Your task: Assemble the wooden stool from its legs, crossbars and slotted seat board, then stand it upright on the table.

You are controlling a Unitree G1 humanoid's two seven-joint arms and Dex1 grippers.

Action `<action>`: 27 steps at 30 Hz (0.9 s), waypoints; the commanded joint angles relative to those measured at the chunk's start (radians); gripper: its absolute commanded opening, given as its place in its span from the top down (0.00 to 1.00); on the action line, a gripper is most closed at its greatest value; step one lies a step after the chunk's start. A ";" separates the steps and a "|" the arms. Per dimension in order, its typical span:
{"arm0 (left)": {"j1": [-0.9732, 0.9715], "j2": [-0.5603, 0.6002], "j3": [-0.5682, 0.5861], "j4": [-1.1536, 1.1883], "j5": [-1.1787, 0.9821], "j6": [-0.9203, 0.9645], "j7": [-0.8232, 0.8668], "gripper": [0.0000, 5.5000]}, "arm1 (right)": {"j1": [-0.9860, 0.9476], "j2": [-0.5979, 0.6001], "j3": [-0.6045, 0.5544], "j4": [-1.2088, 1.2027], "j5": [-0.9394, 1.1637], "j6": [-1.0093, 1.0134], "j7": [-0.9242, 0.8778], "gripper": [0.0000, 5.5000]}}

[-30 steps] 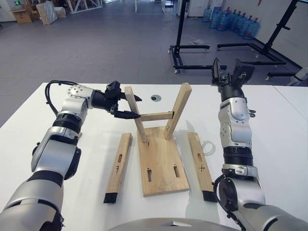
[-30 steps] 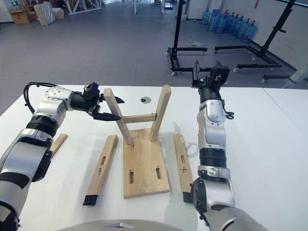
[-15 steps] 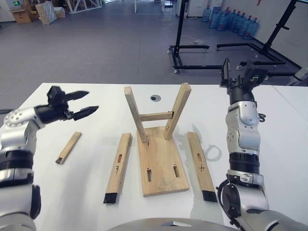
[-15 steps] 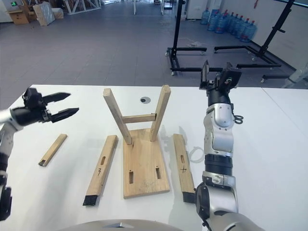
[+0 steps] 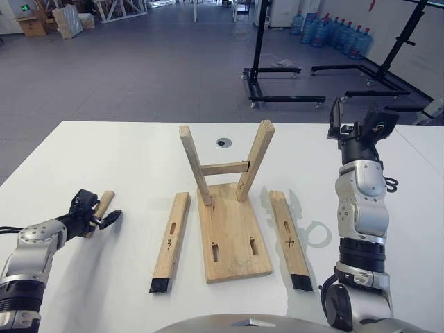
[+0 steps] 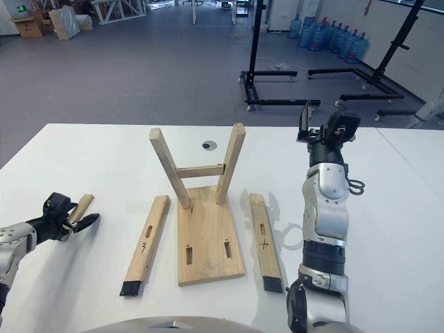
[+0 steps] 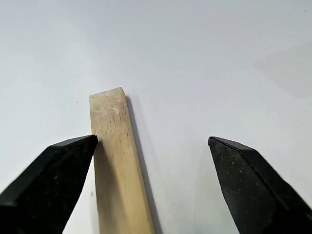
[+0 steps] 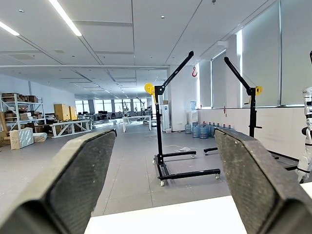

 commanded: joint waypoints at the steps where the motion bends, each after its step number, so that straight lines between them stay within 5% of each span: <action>1: 0.047 0.017 0.006 -0.007 0.021 0.047 0.010 0.26 | 0.022 -0.010 -0.004 -0.030 0.006 0.031 0.001 0.33; 20: 0.145 -0.106 -0.070 0.127 0.039 0.032 0.067 0.76 | 0.003 -0.022 0.002 -0.035 0.021 0.071 0.012 0.33; 27: 0.031 -0.222 0.002 -0.006 -0.051 -0.262 0.101 0.77 | -0.036 -0.015 0.007 -0.034 0.088 0.091 0.060 0.33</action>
